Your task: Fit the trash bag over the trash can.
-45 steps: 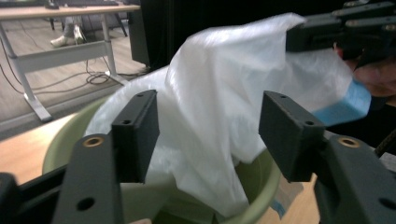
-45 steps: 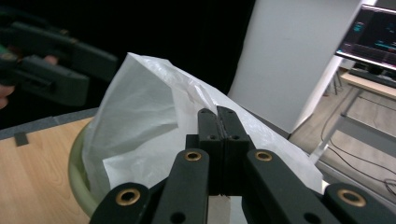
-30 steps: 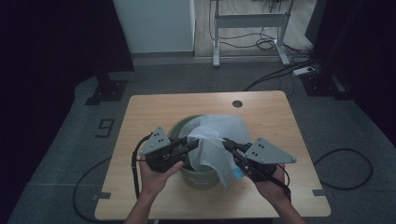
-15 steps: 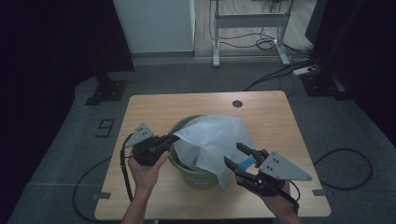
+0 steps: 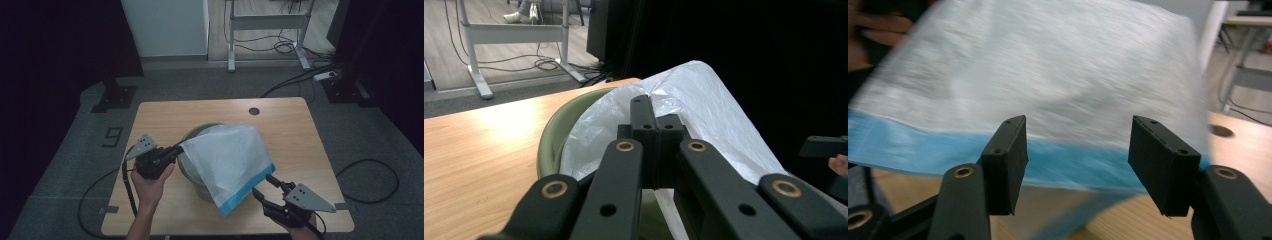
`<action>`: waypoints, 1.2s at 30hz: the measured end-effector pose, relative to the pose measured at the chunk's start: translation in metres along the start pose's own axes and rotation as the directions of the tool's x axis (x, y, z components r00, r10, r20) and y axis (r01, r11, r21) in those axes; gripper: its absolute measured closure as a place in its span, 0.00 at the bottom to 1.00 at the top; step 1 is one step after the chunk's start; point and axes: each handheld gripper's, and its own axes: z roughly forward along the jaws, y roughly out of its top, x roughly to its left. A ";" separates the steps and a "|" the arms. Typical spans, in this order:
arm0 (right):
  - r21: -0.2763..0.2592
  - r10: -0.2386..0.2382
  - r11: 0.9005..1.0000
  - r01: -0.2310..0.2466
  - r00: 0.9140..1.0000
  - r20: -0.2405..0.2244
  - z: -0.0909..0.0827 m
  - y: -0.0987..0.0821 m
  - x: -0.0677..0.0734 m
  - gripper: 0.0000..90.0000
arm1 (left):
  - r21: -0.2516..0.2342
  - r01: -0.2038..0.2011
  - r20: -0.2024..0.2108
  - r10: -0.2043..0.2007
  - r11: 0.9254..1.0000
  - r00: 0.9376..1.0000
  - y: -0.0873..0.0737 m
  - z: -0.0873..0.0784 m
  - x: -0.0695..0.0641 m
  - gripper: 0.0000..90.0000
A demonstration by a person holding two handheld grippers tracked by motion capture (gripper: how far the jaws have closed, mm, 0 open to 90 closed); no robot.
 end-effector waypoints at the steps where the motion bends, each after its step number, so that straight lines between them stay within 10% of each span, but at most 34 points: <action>1: 0.004 0.006 1.000 -0.006 1.000 0.009 0.000 -0.001 -0.003 0.44 | 0.001 0.000 0.001 0.000 1.000 1.000 0.000 0.000 0.001 1.00; 16: 0.108 0.095 0.989 -0.103 0.992 0.079 0.014 -0.028 -0.049 0.35 | -0.002 0.022 -0.012 -0.022 1.000 1.000 -0.004 -0.003 0.008 1.00; 36: 0.086 0.001 0.996 -0.013 0.990 0.141 0.034 -0.019 -0.050 0.41 | -0.005 0.029 -0.006 -0.029 1.000 1.000 -0.001 -0.005 0.010 1.00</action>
